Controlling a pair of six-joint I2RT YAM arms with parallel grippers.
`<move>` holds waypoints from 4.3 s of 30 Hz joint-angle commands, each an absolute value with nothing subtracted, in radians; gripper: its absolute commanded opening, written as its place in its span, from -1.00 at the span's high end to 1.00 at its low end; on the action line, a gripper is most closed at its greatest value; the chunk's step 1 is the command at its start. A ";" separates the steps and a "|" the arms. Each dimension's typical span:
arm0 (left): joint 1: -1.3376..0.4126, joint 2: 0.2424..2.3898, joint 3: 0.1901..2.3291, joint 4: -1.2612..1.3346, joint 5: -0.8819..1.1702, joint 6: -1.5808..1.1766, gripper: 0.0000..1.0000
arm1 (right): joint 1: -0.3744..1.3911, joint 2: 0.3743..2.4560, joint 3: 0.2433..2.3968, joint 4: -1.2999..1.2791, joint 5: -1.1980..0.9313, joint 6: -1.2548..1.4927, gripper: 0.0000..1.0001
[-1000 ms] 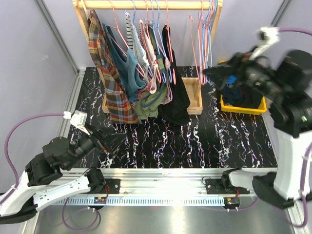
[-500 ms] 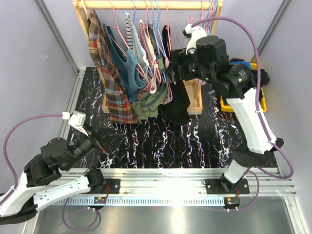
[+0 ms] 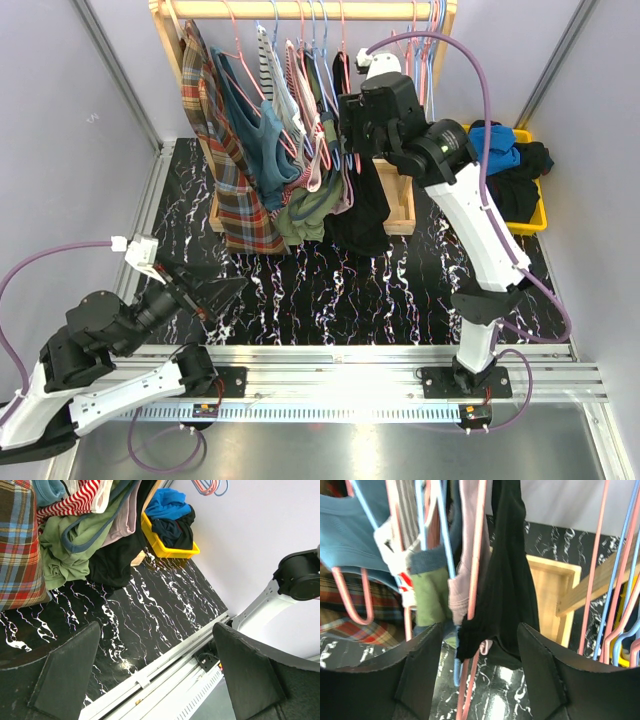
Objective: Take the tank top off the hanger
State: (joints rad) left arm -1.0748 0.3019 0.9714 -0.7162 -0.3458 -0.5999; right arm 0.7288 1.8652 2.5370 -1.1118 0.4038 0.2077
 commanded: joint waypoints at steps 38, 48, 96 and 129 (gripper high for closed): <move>-1.074 0.226 0.939 -0.710 -0.368 -0.630 -0.98 | 0.606 1.839 2.469 -1.109 0.198 0.183 -0.27; -1.074 0.213 0.937 -0.713 -0.376 -0.630 -0.98 | 0.606 1.859 2.514 -1.152 0.209 0.129 0.18; -1.075 0.811 1.299 -0.497 -0.154 -0.399 -0.98 | 0.640 0.727 1.750 -1.489 -0.095 0.330 1.00; -1.289 1.338 1.456 -0.047 -0.452 0.066 0.67 | 0.587 0.571 1.709 -1.634 -0.348 0.413 1.00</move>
